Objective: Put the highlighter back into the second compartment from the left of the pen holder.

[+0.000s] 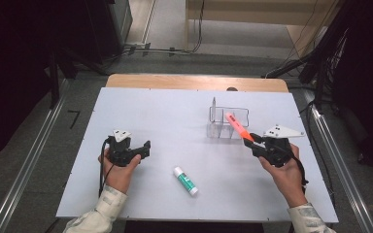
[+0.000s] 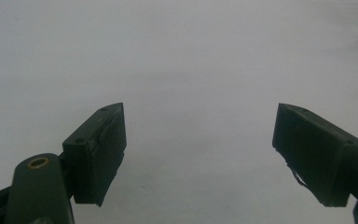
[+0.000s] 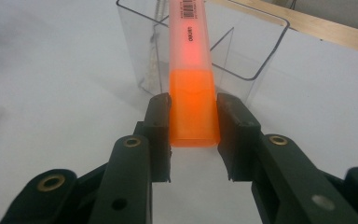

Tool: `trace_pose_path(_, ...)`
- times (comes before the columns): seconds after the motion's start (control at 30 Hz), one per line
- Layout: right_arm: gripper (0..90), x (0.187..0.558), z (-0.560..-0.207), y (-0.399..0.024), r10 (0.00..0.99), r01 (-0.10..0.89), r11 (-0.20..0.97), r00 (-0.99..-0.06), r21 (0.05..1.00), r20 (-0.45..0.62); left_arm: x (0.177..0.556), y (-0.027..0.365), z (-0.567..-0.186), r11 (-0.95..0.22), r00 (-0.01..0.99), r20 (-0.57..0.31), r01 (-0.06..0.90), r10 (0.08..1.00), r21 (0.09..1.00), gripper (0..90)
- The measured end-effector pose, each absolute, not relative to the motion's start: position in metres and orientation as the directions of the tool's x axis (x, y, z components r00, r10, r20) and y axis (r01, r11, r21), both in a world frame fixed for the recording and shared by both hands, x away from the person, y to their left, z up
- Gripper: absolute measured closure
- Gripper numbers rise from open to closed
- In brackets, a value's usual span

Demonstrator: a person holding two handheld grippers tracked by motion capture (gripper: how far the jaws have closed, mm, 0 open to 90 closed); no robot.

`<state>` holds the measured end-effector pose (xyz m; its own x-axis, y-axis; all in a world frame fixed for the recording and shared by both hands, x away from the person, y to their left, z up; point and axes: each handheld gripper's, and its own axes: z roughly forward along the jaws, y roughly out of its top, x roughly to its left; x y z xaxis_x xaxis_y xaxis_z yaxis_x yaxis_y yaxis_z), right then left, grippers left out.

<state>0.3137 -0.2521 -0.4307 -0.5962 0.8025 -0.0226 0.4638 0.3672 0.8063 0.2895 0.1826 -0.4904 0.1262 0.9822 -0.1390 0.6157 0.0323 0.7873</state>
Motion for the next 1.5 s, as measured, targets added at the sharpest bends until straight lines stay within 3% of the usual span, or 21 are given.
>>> trace_pose_path(1.5, 65.2, 0.334, -0.415, -0.246, 0.815, 0.499, 0.375, -0.579, 0.781, -0.021, 0.29, 0.183, -0.49, 0.034, 0.126, -0.141, 0.615, 0.982, 0.788, 17.8)
